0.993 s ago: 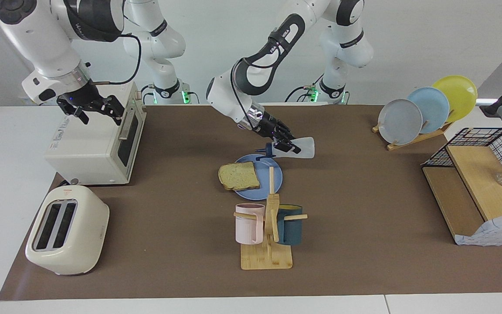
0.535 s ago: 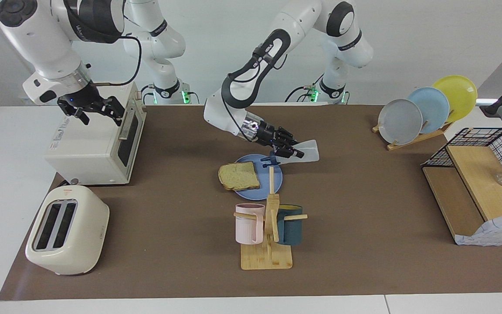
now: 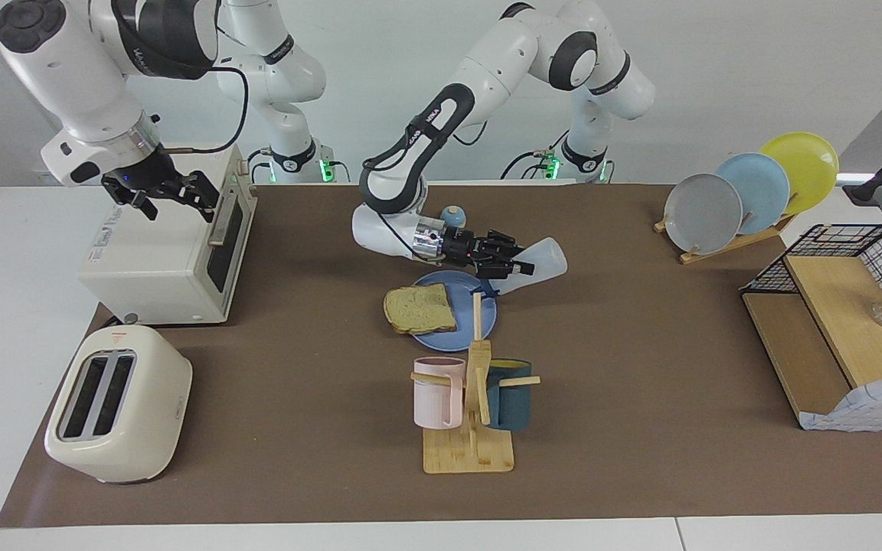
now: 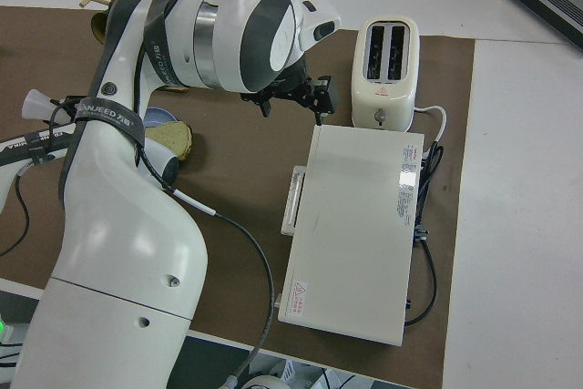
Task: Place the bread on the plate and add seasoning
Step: 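Tilt and shake the bottle over the bread with the left gripper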
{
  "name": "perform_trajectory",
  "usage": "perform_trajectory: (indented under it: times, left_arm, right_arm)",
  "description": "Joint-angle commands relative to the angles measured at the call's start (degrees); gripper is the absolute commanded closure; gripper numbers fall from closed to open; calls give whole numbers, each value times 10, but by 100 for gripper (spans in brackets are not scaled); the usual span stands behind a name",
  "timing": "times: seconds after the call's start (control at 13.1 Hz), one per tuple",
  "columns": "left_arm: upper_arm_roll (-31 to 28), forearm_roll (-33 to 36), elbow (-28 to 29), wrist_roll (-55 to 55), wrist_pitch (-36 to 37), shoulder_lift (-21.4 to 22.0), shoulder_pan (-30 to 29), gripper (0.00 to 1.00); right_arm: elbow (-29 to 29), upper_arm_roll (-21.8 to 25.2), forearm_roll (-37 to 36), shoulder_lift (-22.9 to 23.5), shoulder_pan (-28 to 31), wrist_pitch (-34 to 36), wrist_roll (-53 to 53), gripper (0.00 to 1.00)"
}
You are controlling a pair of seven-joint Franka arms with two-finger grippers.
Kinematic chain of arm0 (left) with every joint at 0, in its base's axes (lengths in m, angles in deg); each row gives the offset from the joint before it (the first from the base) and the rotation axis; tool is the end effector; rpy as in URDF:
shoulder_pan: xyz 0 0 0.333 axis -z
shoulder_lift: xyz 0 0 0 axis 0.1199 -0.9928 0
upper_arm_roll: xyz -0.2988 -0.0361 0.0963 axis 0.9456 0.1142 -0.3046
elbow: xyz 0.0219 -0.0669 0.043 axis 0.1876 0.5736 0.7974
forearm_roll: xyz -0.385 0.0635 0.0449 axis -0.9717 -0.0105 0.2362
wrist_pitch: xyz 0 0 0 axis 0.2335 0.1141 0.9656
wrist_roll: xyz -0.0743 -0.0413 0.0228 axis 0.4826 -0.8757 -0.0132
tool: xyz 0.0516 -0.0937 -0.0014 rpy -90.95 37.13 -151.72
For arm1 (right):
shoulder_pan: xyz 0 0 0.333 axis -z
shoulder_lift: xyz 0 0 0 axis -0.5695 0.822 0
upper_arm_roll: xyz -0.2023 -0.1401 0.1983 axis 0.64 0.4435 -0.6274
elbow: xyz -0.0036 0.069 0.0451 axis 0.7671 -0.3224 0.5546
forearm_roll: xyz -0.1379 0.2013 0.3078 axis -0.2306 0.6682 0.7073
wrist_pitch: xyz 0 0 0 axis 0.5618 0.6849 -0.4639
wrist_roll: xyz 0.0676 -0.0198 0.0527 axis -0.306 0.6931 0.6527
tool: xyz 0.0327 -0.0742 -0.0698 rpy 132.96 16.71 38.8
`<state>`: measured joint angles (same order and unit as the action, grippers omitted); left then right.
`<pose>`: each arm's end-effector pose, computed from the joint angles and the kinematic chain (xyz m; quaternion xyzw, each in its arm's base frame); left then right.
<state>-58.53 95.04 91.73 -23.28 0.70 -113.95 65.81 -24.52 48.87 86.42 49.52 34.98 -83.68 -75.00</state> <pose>0.4379 -0.4571 0.2974 -0.4882 0.5054 0.2940 0.6479 0.5378 -0.0370 0.5785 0.9977 -0.0359 -0.0573 0.0051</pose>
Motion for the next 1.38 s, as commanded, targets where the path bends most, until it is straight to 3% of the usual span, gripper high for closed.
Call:
perform_trajectory:
  times: [0.0, 0.38, 0.84, 1.07, 1.3]
  left_arm:
    - [-9, 11, -11, 3, 14, -8, 14, 100]
    - [-8, -11, -11, 4, 13, -7, 54, 100]
    - [-10, 5, -9, 3, -61, -9, 4, 100]
    - [-9, 40, 3, 3, -74, -10, -17, 100]
    - [-9, 33, 2, 4, -68, -9, -6, 100]
  right_arm:
    - [-5, -4, 3, -4, 4, -5, 13, 0]
    - [-5, -5, 2, -7, 4, -8, 13, 0]
    - [5, -6, 4, -12, 0, 11, 13, 0]
    - [4, -7, 4, -13, -1, 6, 13, 0]
    - [3, -8, 4, -13, 2, 7, 11, 0]
